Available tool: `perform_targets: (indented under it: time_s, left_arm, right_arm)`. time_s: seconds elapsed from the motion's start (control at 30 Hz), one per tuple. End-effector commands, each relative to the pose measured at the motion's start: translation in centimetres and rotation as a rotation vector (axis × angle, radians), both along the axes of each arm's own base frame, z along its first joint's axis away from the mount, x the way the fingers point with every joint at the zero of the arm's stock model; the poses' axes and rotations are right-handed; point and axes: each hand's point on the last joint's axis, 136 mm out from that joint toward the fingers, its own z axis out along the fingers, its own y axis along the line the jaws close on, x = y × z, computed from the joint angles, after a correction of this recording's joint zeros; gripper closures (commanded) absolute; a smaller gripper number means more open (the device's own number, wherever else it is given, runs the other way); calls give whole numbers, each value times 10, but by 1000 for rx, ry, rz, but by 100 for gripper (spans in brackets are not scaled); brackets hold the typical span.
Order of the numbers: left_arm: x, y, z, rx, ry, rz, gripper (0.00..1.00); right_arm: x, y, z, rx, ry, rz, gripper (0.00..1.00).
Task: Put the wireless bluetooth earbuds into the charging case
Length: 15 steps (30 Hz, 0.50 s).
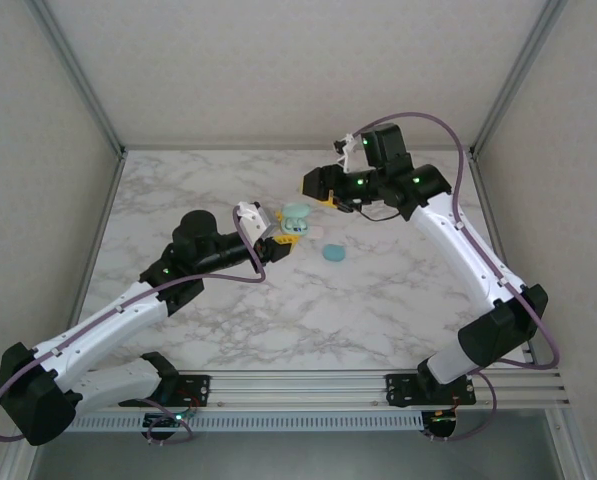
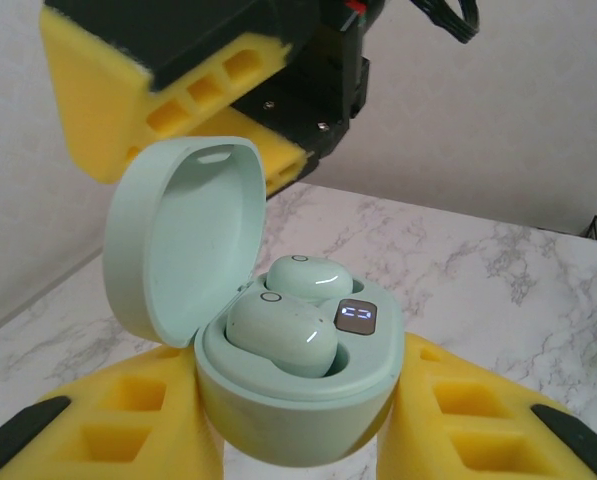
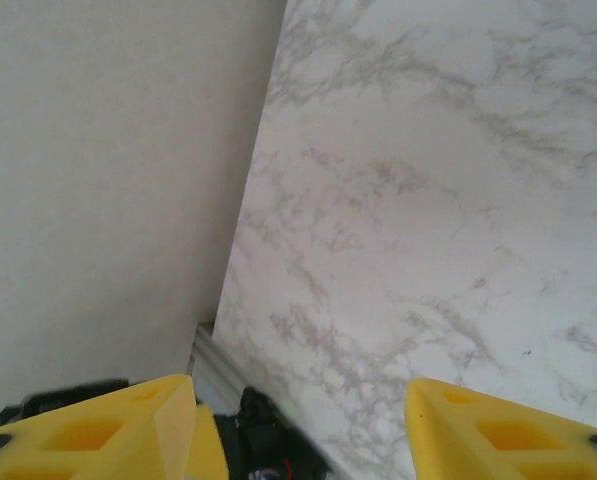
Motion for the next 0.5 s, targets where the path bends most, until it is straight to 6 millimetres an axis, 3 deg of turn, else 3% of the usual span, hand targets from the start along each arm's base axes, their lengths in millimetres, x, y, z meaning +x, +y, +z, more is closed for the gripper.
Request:
perform_targets:
  time_s: [0.0,0.17,0.3,0.47]
  left_arm:
    - [1,-2,25,-59,-49,11,77]
    - [5,-5,30,-80,-46,19,77]
    - [4,-7,30,-83,-45,2,77]
    - [-2,-10,35,-101,-49,-33,76]
  right_arm:
    - [-32,6,10,35,-6,143,42]
    - [-59,-1,3,63,9,187,41]
    - [-64,-6,2,102,2,148,33]
    - [-70,7,5,265,97,200,31]
